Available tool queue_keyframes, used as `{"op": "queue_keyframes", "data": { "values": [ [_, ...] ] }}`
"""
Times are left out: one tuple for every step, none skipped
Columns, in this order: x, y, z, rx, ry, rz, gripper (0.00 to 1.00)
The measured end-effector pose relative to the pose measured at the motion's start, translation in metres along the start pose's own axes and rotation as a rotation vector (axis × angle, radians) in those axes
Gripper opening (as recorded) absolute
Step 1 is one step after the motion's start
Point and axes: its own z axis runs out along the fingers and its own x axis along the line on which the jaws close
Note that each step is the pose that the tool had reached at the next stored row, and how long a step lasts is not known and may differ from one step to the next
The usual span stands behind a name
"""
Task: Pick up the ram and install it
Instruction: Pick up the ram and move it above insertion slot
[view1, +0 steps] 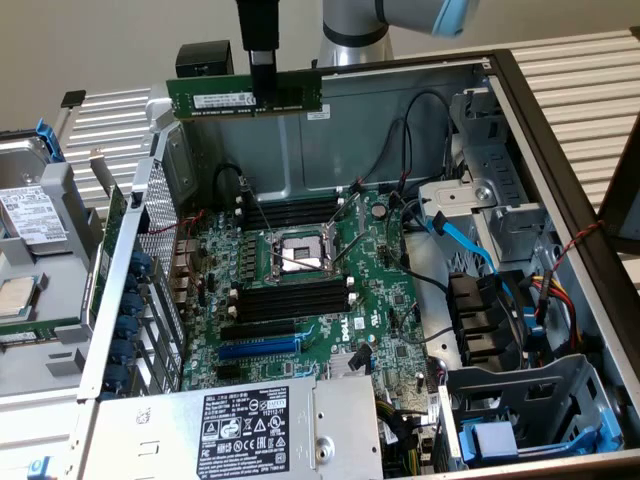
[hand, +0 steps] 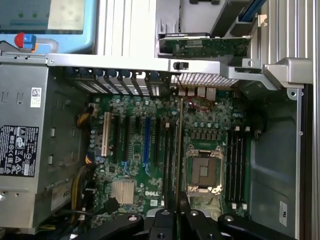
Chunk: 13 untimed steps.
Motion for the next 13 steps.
{"op": "queue_keyframes", "data": {
  "values": [
    [0.0,-0.0019,0.0013,0.0,-0.0008,0.0,0.13],
    [0.0,-0.0038,0.0026,0.0001,-0.0017,0.0,0.13],
    [0.0,-0.006,0.0038,0.0001,-0.0026,0.0,0.13],
    [0.0,-0.0084,0.0049,0.0001,-0.0035,0.0,0.13],
    [0.0,-0.0105,0.0061,0.0001,-0.0043,0.0,0.13],
    [0.0,-0.0124,0.0075,0.0001,-0.0052,0.0,0.13],
    [0.0,-0.0144,0.009,0.0002,-0.0067,0.0,0.13],
    [0.0,-0.0163,0.0103,0.0002,-0.0083,-0.001,0.13],
    [0.0,-0.0178,0.0115,0.0003,-0.0109,-0.001,0.13],
    [-0.001,-0.0188,0.0128,0.0002,-0.0142,-0.001,0.13],
    [-0.002,-0.0195,0.0142,0.0002,-0.0179,-0.001,0.13],
    [-0.003,-0.0198,0.0157,0.0003,-0.0205,-0.001,0.13],
    [-0.004,-0.0201,0.0174,0.0004,-0.0222,-0.001,0.13]
  ]
}}
